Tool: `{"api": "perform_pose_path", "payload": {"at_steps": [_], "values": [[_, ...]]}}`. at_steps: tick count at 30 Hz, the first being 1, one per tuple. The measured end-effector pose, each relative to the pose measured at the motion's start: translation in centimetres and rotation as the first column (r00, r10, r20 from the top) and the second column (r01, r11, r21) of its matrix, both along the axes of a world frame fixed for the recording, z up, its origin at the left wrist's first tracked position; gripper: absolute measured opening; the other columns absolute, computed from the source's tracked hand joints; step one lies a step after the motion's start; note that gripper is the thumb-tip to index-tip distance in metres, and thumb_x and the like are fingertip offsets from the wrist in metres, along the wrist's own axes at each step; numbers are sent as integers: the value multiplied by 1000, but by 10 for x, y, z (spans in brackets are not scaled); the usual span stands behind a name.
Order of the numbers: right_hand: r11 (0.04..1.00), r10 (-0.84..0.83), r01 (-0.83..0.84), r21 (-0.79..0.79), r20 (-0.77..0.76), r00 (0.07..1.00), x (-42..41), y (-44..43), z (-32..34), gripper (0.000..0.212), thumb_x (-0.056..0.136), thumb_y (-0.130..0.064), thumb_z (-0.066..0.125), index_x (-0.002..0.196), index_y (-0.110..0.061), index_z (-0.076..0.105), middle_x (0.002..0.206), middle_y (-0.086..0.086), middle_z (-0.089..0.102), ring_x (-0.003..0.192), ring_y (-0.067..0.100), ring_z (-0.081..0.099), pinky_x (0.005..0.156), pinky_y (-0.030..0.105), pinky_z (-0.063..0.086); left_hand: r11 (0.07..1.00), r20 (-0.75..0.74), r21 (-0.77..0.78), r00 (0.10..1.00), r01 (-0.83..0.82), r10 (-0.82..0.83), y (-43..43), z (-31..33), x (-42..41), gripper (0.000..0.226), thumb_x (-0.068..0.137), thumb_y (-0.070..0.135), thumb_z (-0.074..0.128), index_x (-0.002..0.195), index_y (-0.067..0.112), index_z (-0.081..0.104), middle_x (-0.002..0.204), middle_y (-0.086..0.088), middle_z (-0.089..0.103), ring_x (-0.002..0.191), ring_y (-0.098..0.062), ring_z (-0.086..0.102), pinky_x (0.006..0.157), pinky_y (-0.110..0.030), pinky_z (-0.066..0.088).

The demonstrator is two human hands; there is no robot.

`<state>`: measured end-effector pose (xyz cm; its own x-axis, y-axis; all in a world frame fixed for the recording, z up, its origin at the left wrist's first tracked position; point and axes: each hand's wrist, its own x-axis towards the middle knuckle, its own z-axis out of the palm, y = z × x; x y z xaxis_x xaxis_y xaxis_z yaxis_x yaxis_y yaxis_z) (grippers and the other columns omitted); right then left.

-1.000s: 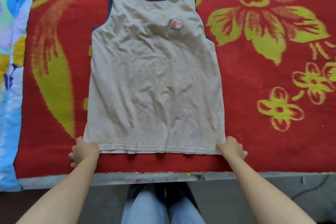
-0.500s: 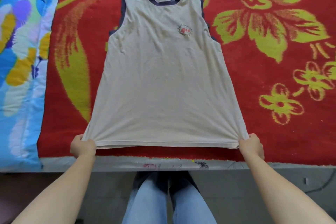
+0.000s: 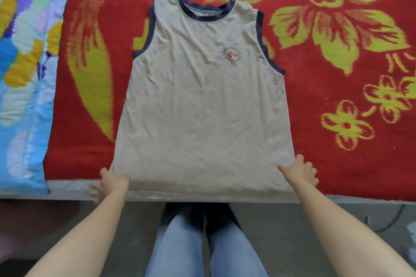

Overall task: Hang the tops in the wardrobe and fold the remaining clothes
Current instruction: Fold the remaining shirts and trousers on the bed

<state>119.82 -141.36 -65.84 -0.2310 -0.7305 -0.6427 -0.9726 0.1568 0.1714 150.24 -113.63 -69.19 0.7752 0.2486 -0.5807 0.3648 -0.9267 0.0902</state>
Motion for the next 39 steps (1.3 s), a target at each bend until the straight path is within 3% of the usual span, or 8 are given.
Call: {"api": "perform_pose_path", "payload": {"at_steps": [8, 15, 25, 28, 33, 36, 39], "values": [[994, 105, -95, -58, 209, 972, 94, -30, 16, 59, 91, -33, 55, 142, -14, 32, 139, 16, 38, 129, 33, 34, 100, 42, 34, 959, 92, -122, 965, 255, -245, -74, 18, 49, 62, 83, 20, 64, 139, 18, 37, 146, -17, 25, 130, -36, 24, 103, -50, 27], [964, 235, -182, -193, 306, 923, 165, -77, 14, 58, 92, -31, 54, 142, -15, 31, 142, 13, 34, 131, 29, 32, 101, 42, 33, 857, 207, -152, 864, 493, -460, -139, 19, 119, 65, 87, 20, 59, 144, 17, 28, 149, -18, 20, 134, -34, 19, 105, -51, 24], [928, 347, -274, -254, 317, 883, 220, -157, 3, 58, 91, -29, 56, 142, -14, 32, 142, 14, 35, 130, 32, 31, 98, 43, 36, 745, 327, -136, 739, 653, -588, -244, 29, 182, 61, 88, 22, 57, 143, 17, 29, 151, -16, 17, 136, -34, 16, 105, -50, 25], [903, 399, -314, -295, 303, 865, 238, -193, 1, 55, 92, -28, 54, 141, -15, 32, 143, 12, 34, 130, 31, 30, 100, 43, 33, 750, 335, -125, 739, 650, -584, -272, 28, 198, 60, 89, 22, 55, 143, 18, 29, 151, -15, 18, 136, -33, 16, 106, -49, 25], [784, 598, -533, -319, 156, 786, 248, -226, -9, 54, 93, -29, 50, 142, -16, 30, 140, 9, 36, 126, 29, 34, 95, 38, 36, 767, 317, -138, 762, 627, -565, -310, 17, 210, 58, 90, 23, 53, 143, 16, 30, 151, -14, 21, 134, -34, 21, 105, -48, 27], [695, 689, -640, -326, 51, 723, 258, -246, -19, 48, 92, -24, 46, 138, -16, 33, 135, 6, 39, 124, 27, 36, 89, 37, 38, 702, 314, -122, 699, 701, -643, -325, 9, 212, 59, 90, 22, 52, 144, 18, 29, 152, -13, 19, 135, -33, 20, 105, -47, 26], [478, 863, -810, -339, 8, 505, 268, -266, -30, 43, 77, -13, 63, 118, -13, 51, 120, 6, 51, 111, 26, 50, 70, 36, 42, 591, 313, -41, 572, 806, -759, -340, 1, 222, 54, 92, 22, 49, 144, 25, 32, 156, -9, 13, 137, -30, 17, 105, -45, 26]]}}
